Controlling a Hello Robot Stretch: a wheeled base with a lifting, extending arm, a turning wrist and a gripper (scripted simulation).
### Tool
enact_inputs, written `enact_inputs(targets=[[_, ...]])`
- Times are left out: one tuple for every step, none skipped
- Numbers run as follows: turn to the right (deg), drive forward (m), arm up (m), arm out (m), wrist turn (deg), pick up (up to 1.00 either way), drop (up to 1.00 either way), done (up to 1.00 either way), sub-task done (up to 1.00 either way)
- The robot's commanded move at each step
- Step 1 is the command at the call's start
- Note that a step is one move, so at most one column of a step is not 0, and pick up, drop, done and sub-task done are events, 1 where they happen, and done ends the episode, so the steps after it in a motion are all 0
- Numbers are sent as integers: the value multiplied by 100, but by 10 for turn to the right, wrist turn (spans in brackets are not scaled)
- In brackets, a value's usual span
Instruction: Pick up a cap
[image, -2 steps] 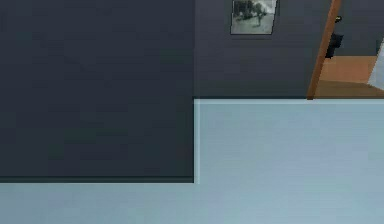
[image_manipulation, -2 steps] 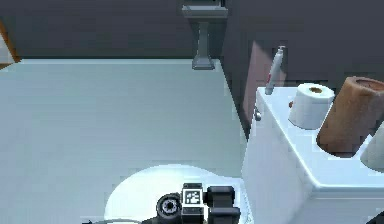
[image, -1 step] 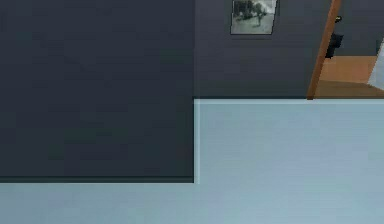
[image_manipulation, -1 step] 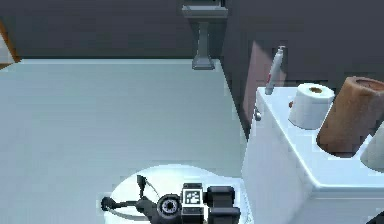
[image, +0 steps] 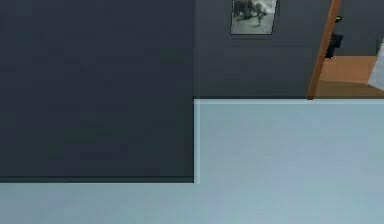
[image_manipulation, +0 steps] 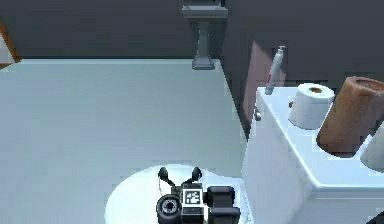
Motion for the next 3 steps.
enact_inputs(targets=[[0, 0, 0, 0, 30, 0, 0, 0, 0], [0, 0, -30, 0, 0, 0, 0, 0, 0], [0, 0, 0, 0, 0, 100, 0, 0, 0]])
